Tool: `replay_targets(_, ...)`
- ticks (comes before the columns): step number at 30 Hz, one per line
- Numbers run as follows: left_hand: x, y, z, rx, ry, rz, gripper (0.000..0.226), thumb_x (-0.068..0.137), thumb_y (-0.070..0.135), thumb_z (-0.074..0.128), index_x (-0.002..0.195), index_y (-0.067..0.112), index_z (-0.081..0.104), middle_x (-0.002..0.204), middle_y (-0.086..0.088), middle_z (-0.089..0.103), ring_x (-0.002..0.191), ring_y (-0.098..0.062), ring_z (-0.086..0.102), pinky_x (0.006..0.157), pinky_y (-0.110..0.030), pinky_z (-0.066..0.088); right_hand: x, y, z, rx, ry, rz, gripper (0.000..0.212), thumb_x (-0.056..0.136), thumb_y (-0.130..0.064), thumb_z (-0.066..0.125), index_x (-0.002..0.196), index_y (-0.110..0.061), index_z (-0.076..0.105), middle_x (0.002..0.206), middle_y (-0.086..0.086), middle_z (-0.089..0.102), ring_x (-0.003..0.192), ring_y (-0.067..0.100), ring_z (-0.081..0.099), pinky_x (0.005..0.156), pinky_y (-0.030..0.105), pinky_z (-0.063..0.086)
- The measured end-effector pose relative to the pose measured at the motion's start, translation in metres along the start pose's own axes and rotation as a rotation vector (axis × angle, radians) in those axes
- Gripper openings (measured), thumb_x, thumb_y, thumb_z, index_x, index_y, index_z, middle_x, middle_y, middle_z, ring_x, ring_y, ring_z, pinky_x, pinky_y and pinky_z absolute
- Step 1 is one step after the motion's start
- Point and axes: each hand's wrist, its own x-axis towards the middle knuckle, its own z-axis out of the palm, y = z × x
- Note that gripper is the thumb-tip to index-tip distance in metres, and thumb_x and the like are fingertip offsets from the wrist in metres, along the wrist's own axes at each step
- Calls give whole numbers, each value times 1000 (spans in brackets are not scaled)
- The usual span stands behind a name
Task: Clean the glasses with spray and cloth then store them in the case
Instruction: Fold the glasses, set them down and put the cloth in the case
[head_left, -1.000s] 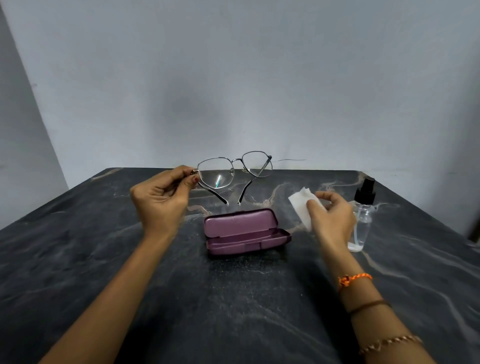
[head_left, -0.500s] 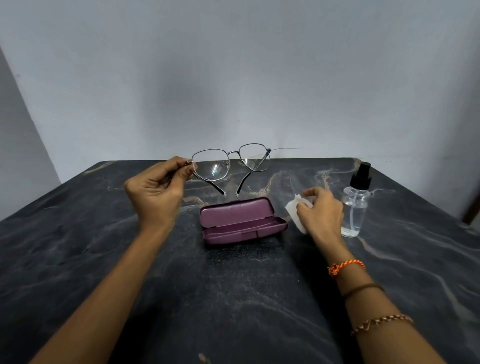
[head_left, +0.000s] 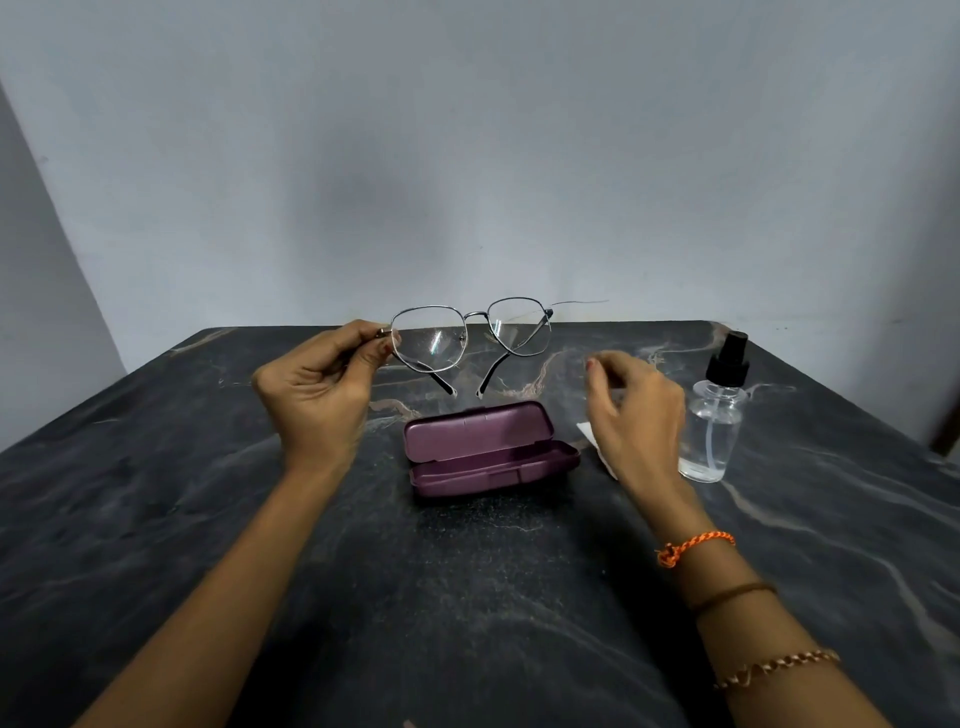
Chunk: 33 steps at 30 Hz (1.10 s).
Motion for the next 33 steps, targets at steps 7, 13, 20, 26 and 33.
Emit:
replay_targets(7, -2, 2, 2, 34, -21, 55, 33, 71, -9, 69, 101, -5, 57, 76, 34, 67, 71, 4, 66, 67, -13, 53, 7, -19, -4, 1007, -79, 538, 25, 92, -20, 51, 75, -12, 67, 56, -4, 67, 51, 3, 60, 49, 16, 50)
replay_targets(13, -5, 8, 6, 51, -67, 92, 26, 71, -9, 69, 96, -6, 61, 78, 26, 68, 71, 2, 66, 67, -13, 53, 1, -29, -5, 981, -202, 538, 28, 91, -26, 51, 76, -10, 68, 61, 0, 68, 51, 4, 61, 51, 15, 52)
replay_targets(20, -5, 15, 6, 97, -84, 149, 22, 75, 0, 68, 95, -5, 61, 88, -9, 65, 75, 3, 65, 69, -16, 54, 5, -34, -9, 1136, -160, 515, 23, 87, -26, 56, 75, -10, 68, 57, -3, 70, 55, 4, 64, 52, 14, 53)
replay_targets(26, -3, 16, 2, 172, -126, 245, 23, 74, -1, 70, 94, -5, 60, 89, -11, 64, 81, 10, 62, 72, -11, 51, 6, -35, -12, 1154, -186, 420, 28, 67, -37, 63, 75, -11, 70, 62, -3, 71, 59, 4, 65, 54, 13, 52)
replay_targets(33, -4, 15, 3, 174, -168, 263, 23, 73, 1, 70, 94, -4, 61, 91, -10, 64, 84, 10, 62, 74, -12, 51, 6, -34, -9, 1179, -278, 422, 21, 86, -22, 53, 78, -10, 69, 62, -4, 71, 60, 3, 63, 59, 14, 53)
